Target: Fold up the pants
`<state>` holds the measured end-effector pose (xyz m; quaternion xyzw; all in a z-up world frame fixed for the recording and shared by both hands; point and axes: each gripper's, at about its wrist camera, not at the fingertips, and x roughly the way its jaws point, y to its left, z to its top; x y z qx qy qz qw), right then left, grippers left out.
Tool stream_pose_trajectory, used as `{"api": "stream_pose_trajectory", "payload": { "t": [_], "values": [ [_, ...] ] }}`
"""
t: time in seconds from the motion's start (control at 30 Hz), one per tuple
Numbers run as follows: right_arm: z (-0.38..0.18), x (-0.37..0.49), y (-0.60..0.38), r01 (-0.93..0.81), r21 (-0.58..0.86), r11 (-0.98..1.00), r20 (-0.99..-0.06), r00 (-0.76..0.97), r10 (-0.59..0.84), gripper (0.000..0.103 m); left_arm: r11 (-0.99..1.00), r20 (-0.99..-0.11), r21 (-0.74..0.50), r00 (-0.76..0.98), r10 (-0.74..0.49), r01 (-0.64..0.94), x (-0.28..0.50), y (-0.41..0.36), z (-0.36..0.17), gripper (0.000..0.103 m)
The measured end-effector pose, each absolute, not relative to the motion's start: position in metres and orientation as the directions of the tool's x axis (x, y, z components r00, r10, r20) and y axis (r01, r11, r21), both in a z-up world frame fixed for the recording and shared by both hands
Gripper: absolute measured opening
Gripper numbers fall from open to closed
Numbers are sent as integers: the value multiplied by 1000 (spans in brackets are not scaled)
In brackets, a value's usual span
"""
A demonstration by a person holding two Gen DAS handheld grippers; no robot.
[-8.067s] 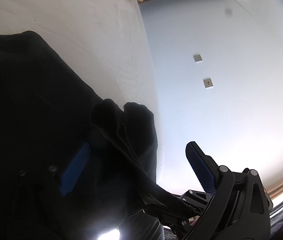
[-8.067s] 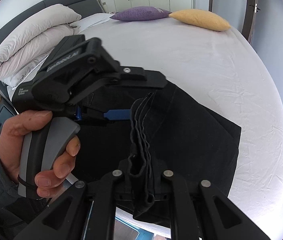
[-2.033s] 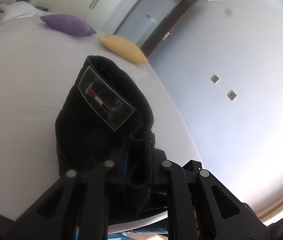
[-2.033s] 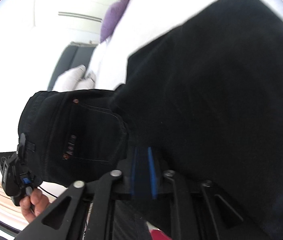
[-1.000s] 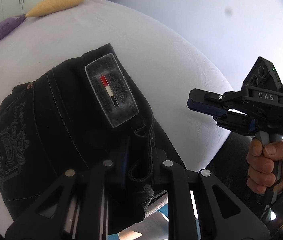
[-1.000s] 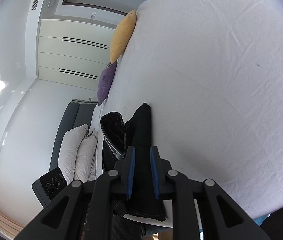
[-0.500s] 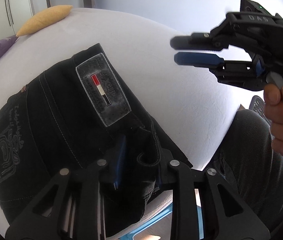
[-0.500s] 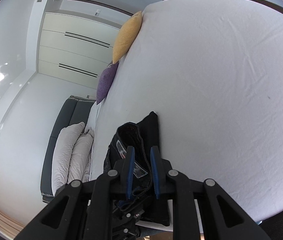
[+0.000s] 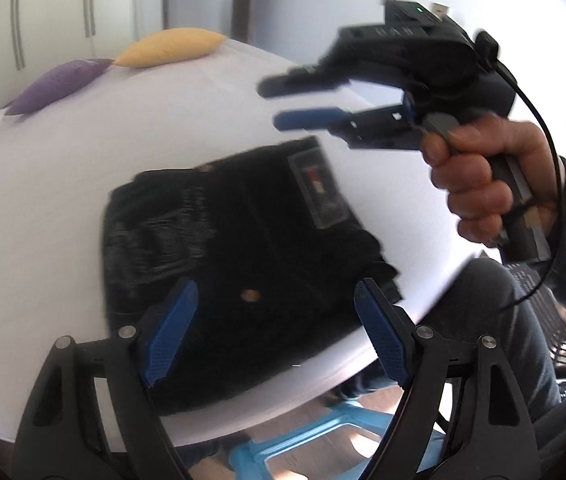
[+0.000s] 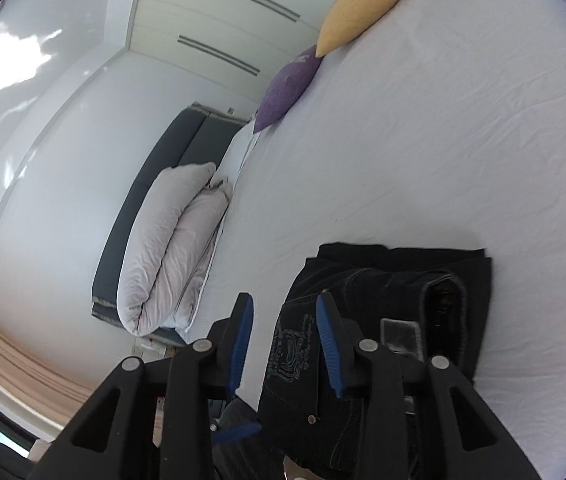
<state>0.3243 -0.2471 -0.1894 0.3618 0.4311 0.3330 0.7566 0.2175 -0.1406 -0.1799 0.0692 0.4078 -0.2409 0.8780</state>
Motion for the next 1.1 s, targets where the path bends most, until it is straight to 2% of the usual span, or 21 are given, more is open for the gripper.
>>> {"api": "stream_pose_trajectory", "payload": {
  "t": [0.1,0.13,0.17,0.23,0.3,0.5,0.53,0.57,0.63,0.77,0.87,0.9,0.93,0.97,1.1],
  "values": [
    [-227,334,-231,-115,822,557,-490,355,796,36,919,-756,-22,594,-273,395,242,-105,-170,80],
    [-240,336,-232,-74,807,586,-528,354,772,32,925,-755,-8,604,-254,379,250,-87,-168,80],
    [-251,336,-237,-41,795,606,-554,358,751,18,930,-753,-2,611,-243,367,255,-74,-164,80],
    [-268,333,-254,23,786,618,-577,386,720,0,938,-752,5,619,-224,347,262,-66,-163,80],
    [-278,329,-274,61,821,567,-536,422,731,0,943,-754,-5,618,-222,332,270,-59,-162,80],
    [-253,309,-291,31,772,634,-566,487,665,0,945,-775,2,597,-206,328,289,-53,-164,80],
    [-242,303,-290,4,784,621,-539,502,677,8,945,-777,-2,594,-207,327,293,-55,-168,80],
    [-231,296,-286,-25,805,593,-499,512,699,21,945,-778,-4,592,-209,328,295,-55,-169,80],
    [-212,280,-273,-105,825,555,-437,505,744,35,944,-782,-2,588,-207,330,297,-56,-171,80],
    [-214,255,-235,-192,814,548,-453,379,807,36,944,-787,1,583,-204,331,302,-60,-178,80],
    [-248,246,-234,-119,786,607,-541,343,768,34,945,-795,3,574,-196,328,305,-62,-183,80],
    [-263,244,-241,-78,788,611,-554,344,758,27,944,-801,7,567,-192,329,306,-63,-187,80],
    [-271,241,-248,-54,791,610,-555,356,752,5,944,-807,6,559,-191,331,309,-62,-192,80],
    [-277,238,-256,-28,793,609,-557,370,743,0,944,-814,4,550,-187,329,310,-61,-197,80],
    [-279,224,-276,-36,802,597,-535,402,743,0,951,-850,-7,499,-168,308,314,-51,-229,80]
  ]
}}
